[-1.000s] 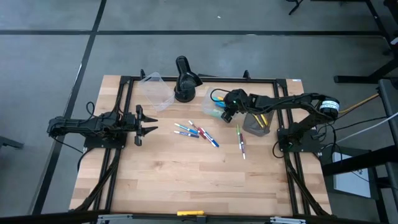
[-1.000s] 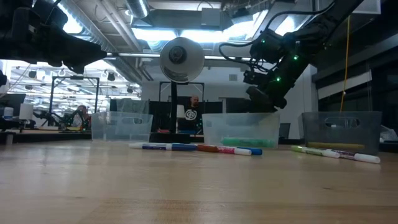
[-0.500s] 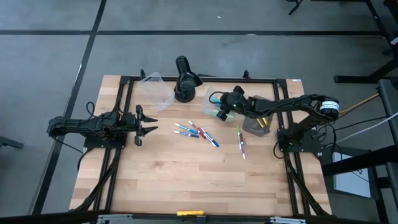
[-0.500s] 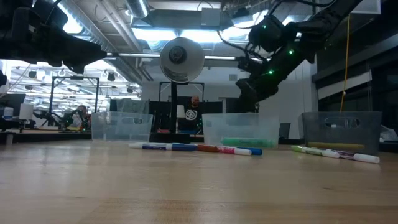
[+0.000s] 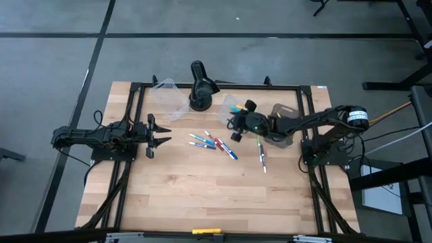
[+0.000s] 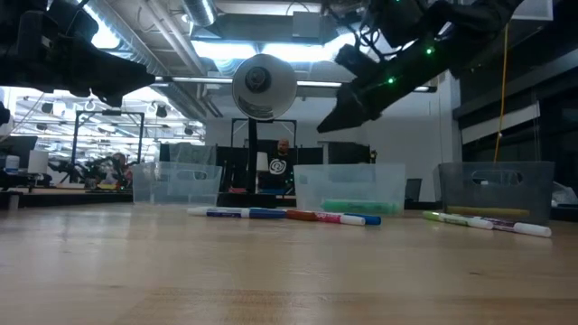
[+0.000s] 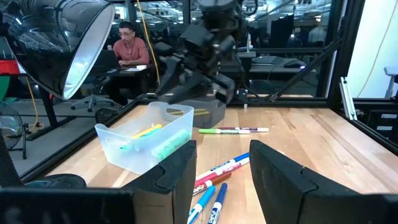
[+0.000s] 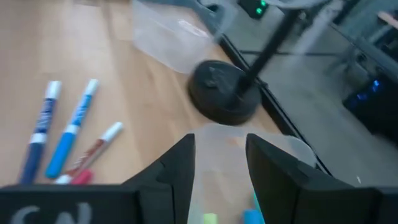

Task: Pick & Place Markers
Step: Put the pink marker in the left transparent bin

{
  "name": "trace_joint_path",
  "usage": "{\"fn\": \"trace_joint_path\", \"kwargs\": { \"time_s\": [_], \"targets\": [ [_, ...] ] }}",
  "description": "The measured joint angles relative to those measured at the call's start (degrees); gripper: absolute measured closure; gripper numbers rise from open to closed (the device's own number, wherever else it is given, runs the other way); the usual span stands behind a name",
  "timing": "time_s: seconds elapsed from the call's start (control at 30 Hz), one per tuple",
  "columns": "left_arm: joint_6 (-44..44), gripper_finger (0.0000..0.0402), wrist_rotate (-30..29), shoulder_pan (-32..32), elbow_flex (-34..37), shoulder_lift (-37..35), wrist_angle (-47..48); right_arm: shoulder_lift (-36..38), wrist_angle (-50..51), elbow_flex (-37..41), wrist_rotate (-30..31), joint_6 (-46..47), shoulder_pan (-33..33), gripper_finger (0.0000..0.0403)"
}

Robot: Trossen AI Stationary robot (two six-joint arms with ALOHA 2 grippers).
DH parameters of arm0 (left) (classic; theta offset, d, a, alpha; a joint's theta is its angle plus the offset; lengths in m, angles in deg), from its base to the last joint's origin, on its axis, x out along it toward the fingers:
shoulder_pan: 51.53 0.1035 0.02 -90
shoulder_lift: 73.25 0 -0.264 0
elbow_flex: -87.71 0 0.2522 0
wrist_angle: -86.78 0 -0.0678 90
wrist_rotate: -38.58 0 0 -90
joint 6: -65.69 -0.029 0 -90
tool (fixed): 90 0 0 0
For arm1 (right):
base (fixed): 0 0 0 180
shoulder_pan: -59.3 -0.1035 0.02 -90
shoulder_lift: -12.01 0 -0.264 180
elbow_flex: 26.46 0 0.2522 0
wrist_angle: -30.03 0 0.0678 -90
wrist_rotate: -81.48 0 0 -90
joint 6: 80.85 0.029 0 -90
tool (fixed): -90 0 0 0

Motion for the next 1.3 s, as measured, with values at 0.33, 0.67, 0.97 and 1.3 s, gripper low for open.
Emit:
{"fn": "trace_joint_path", "kwargs": {
  "time_s": [0.33,0.67,0.97,1.3],
  "targets": [
    [0.00,0.0258,0.00,0.00,0.00,-0.02,0.00,0.02,0.59,0.00,-10.07,-5.85,-6.81,0.0261],
    [0.00,0.0258,0.00,0.00,0.00,0.00,0.00,0.02,5.99,0.00,-15.74,-2.26,-10.40,0.0261],
    [0.00,0.0258,0.00,0.00,0.00,-0.01,0.00,0.02,23.90,-4.13,-20.16,12.34,-11.47,0.0261],
    [0.00,0.0258,0.00,0.01,0.00,0.00,0.00,0.02,53.54,-10.88,-20.21,36.56,-13.01,0.0261]
  ]
}}
